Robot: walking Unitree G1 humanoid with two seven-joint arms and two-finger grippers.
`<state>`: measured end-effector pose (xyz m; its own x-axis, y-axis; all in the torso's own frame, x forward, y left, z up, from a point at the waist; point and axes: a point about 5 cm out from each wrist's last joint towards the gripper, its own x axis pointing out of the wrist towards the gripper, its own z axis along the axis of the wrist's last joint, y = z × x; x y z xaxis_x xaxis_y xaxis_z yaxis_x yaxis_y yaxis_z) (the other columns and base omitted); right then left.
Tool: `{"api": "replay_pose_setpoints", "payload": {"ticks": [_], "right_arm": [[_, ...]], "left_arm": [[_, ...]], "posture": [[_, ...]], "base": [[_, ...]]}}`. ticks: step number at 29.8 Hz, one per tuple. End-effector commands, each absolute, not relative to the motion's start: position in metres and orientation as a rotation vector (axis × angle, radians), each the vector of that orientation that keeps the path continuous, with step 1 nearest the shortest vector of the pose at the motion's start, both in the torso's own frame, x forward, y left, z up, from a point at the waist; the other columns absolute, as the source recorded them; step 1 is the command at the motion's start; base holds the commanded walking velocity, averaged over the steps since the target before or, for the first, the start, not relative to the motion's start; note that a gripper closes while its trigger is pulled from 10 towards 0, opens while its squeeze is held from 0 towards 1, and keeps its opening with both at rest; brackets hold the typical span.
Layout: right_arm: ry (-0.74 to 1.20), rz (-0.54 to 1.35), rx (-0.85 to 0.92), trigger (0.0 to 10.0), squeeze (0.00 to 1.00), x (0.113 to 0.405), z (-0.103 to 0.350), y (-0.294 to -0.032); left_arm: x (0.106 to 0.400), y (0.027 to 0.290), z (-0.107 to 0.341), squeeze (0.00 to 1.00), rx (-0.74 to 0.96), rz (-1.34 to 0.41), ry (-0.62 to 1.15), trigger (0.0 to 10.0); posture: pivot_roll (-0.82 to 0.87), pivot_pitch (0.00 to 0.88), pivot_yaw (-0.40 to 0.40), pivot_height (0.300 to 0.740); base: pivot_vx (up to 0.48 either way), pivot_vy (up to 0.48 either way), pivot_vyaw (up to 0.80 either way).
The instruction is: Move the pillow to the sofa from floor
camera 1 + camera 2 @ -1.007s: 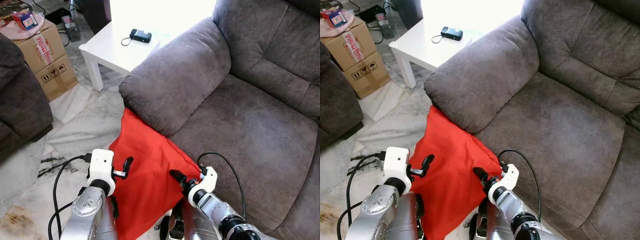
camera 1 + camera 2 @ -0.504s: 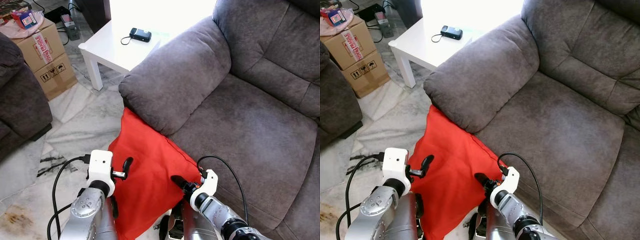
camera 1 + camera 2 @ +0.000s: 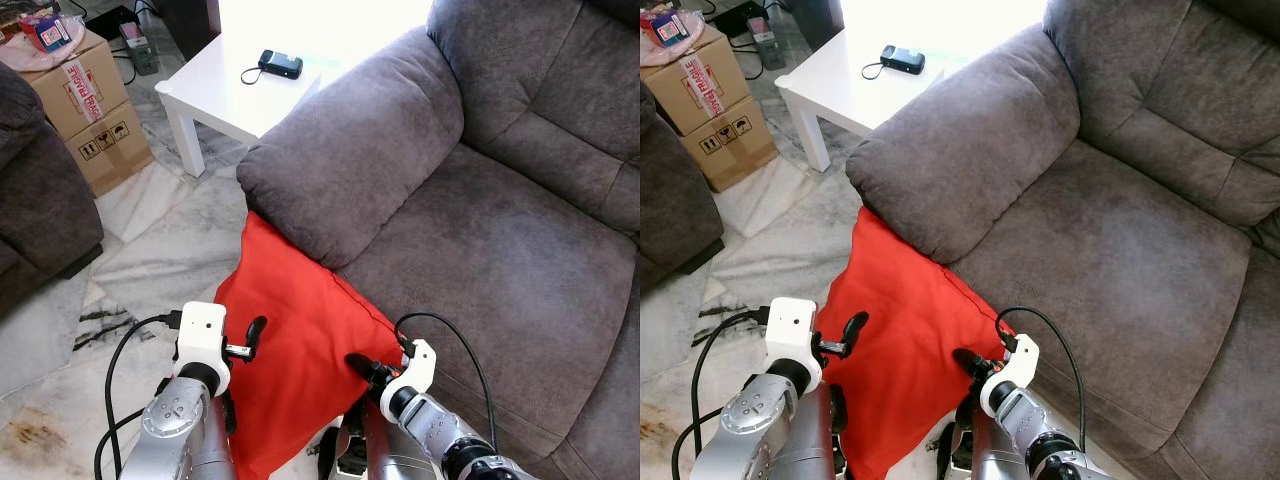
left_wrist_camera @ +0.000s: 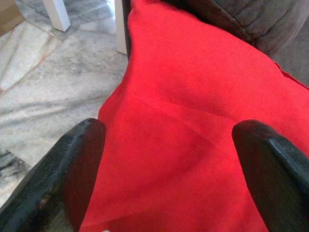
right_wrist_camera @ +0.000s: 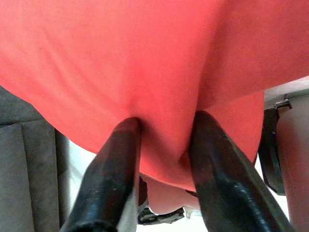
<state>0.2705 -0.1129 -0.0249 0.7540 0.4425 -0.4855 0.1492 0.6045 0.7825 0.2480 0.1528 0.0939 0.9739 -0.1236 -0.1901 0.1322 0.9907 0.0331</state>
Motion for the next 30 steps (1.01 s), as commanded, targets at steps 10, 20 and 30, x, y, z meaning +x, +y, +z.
{"api": "replay_pose_setpoints", "payload": {"ticks": [10,20,30], "right_arm": [[0.730,0.163,0.941,0.0,0.00,0.265,-0.030,-0.119],[0.709,0.155,0.937,0.0,0.00,0.268,-0.027,-0.124],[0.619,0.183,0.843,10.0,0.00,0.275,-0.021,-0.137]], "left_arm": [[0.245,0.152,0.091,0.00,0.051,-0.117,0.204,10.0],[0.250,0.154,0.092,0.00,0.062,-0.101,0.191,10.0],[0.255,0.162,0.090,0.00,0.089,-0.068,0.174,10.0]], "posture": [[0.17,0.296,-0.178,0.626],[0.17,0.277,-0.179,0.626],[0.16,0.209,-0.182,0.626]], "base": [[0.000,0.000,0.00],[0.000,0.000,0.00],[0.000,0.000,0.00]]}}
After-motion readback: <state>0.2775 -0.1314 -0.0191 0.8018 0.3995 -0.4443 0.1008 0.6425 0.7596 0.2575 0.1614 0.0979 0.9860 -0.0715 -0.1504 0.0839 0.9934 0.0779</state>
